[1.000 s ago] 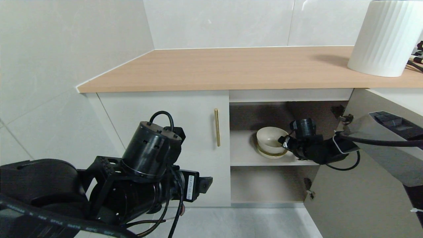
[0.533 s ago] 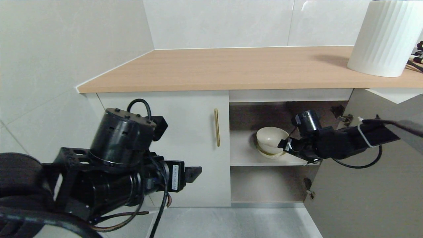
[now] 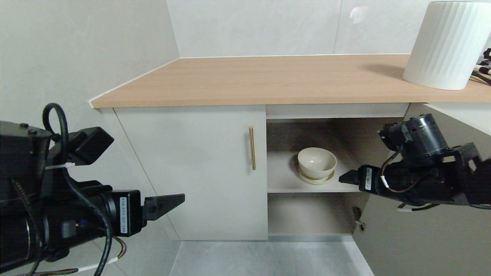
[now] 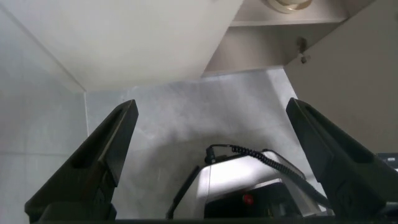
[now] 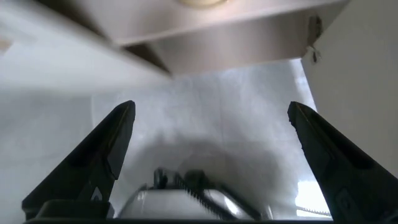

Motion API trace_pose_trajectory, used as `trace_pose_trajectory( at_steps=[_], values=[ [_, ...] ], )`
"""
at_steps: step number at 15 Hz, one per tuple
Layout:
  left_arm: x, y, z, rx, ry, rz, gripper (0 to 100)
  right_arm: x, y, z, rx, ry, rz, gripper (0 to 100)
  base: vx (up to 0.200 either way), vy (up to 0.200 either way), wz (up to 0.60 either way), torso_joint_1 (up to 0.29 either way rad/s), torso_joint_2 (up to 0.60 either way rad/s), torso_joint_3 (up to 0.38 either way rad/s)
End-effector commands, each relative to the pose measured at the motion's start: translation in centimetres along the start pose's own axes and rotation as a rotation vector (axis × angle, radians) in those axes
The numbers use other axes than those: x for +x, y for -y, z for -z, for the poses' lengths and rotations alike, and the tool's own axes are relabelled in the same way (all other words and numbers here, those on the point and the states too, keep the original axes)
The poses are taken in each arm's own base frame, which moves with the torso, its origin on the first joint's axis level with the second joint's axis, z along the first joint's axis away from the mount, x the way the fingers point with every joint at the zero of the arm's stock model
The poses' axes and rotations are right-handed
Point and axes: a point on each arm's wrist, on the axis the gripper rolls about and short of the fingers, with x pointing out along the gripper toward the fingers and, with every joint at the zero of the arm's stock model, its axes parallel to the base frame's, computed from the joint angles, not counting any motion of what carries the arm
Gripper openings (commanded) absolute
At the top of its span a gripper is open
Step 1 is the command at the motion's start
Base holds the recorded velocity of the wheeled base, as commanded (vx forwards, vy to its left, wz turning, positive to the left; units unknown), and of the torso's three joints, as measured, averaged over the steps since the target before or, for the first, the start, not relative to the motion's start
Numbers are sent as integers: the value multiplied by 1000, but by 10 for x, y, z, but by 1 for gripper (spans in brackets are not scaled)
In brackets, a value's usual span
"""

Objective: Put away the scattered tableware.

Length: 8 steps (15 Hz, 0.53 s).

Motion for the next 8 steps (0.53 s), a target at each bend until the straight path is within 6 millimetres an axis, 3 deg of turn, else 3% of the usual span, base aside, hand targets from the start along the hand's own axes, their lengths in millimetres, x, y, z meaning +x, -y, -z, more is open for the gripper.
trace_pose_trajectory(
  at_steps=[1, 7, 8],
  values=[
    [-5, -4, 3, -7, 5, 2, 100, -23, 5, 2, -9, 27, -36, 100, 0, 0, 0, 0, 0, 0],
    [7, 2, -1, 23, -18, 1, 100, -28, 10, 10, -79, 19, -30, 100, 0, 0, 0, 0, 0, 0],
    [7, 1, -1, 21, -19, 0, 100, -32, 11, 10, -80, 27, -34, 100, -200, 0, 0, 2, 2, 2]
  ],
)
